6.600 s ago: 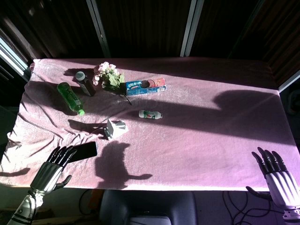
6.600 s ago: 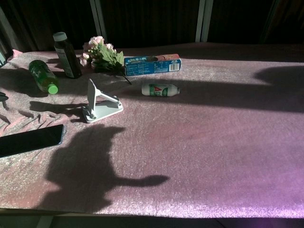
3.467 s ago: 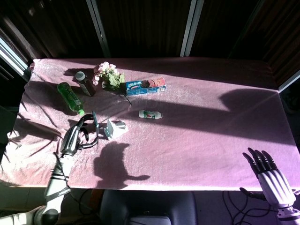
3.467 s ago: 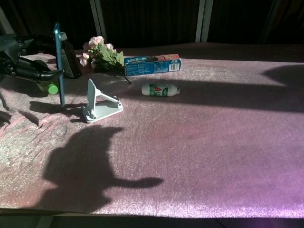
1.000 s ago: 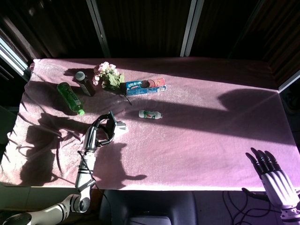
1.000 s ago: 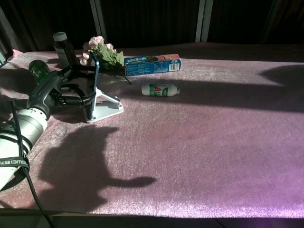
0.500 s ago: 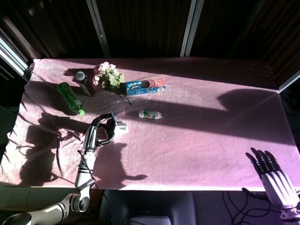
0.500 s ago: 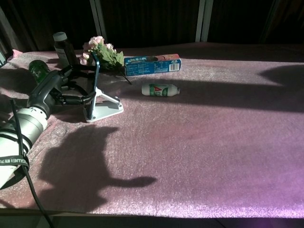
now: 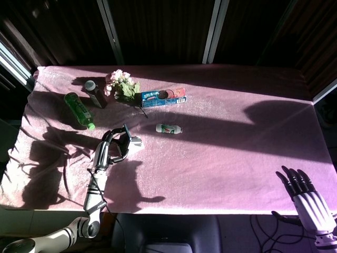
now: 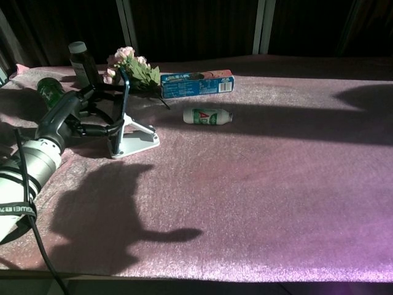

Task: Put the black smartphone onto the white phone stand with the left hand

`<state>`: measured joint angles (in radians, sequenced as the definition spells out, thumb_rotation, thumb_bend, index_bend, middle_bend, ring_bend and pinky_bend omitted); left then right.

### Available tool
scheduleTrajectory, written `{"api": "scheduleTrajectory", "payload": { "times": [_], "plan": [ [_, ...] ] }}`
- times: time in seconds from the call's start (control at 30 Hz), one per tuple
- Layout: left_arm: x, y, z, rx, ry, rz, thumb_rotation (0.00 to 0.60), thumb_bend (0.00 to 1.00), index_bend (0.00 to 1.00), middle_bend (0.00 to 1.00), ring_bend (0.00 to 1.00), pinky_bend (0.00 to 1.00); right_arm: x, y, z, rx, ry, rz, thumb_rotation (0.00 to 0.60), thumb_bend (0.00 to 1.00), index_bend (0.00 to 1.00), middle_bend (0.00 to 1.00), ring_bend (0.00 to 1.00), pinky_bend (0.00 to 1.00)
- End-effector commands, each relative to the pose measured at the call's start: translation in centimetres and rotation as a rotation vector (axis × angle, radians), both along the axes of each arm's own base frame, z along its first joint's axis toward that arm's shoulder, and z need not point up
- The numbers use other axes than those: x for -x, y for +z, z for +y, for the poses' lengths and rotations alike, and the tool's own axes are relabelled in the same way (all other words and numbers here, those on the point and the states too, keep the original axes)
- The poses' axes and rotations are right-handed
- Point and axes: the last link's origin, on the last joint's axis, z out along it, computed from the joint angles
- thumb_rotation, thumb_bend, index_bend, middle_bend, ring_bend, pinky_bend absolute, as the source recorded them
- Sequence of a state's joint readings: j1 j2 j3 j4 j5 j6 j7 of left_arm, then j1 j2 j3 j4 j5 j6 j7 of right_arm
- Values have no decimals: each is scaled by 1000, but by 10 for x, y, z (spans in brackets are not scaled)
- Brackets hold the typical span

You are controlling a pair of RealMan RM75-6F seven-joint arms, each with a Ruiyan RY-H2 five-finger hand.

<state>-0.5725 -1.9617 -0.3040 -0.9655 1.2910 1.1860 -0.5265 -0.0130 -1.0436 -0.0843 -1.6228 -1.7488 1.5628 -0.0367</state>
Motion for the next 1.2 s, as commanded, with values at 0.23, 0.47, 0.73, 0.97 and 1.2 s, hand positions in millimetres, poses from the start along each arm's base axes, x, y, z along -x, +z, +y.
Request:
{"api": "scheduleTrajectory", "payload": {
  "times": [0.23,0.47,0.73,0.97,1.2],
  "plan": [
    [4,1,0,22,-6,45,600,312,9,74,61,29,0,0,0,0,1,0,600,128,0,0,0,0],
    [2,4,-3,40,-18,33,600,287,0,0,0,2,0,0,0,-1,1,3,600,128,0,0,0,0],
    [5,40,-23,-16,-152,153,600,284,0,0,0,0,1,1,1,1,-1,2,600,128,0,0,0,0],
    [64,145,-85,79,-144,847,600,297,0,0,0,3,0,-3,0,-7,-1,16,600,128,0,0,0,0],
    [89,172,-145,-73,-44,877,600,302,0,0,0,0,0,-10,-5,-9,-17,37,600,128,0,0,0,0]
  ]
}}
